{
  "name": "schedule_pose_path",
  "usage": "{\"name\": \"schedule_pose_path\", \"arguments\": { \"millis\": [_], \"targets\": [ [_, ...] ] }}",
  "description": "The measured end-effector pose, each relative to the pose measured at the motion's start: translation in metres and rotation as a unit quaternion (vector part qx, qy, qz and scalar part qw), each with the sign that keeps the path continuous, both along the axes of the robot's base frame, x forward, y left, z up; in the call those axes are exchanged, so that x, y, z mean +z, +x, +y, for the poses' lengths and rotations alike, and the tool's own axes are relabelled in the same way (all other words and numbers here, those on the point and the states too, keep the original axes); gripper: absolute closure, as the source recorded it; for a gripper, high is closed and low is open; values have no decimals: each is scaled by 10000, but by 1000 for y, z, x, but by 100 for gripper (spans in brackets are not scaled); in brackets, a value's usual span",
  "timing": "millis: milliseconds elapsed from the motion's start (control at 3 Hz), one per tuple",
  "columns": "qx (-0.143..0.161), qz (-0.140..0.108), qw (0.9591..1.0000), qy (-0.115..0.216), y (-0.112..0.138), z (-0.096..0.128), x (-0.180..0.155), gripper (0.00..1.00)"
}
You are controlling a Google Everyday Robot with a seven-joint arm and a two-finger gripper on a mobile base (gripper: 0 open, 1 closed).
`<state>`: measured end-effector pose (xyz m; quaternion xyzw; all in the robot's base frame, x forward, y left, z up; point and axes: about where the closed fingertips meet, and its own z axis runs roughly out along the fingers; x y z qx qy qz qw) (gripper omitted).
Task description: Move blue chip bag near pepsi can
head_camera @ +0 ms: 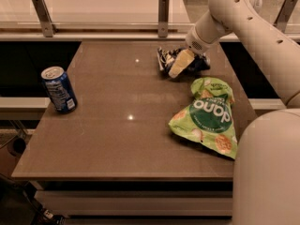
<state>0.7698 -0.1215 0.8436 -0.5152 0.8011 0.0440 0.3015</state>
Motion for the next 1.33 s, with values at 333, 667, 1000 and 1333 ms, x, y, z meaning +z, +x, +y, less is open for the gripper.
{"name": "schedule_pose_path", "arguments": {
  "millis": [333, 667, 1000, 1333],
  "targets": [
    [14, 20, 10000, 0, 1, 2, -3, 18],
    [30, 44, 10000, 0, 1, 4, -7, 41],
    [46, 70, 10000, -1, 1, 6, -10, 65],
    [60, 93, 9999, -2, 2, 8, -13, 88]
  ]
}}
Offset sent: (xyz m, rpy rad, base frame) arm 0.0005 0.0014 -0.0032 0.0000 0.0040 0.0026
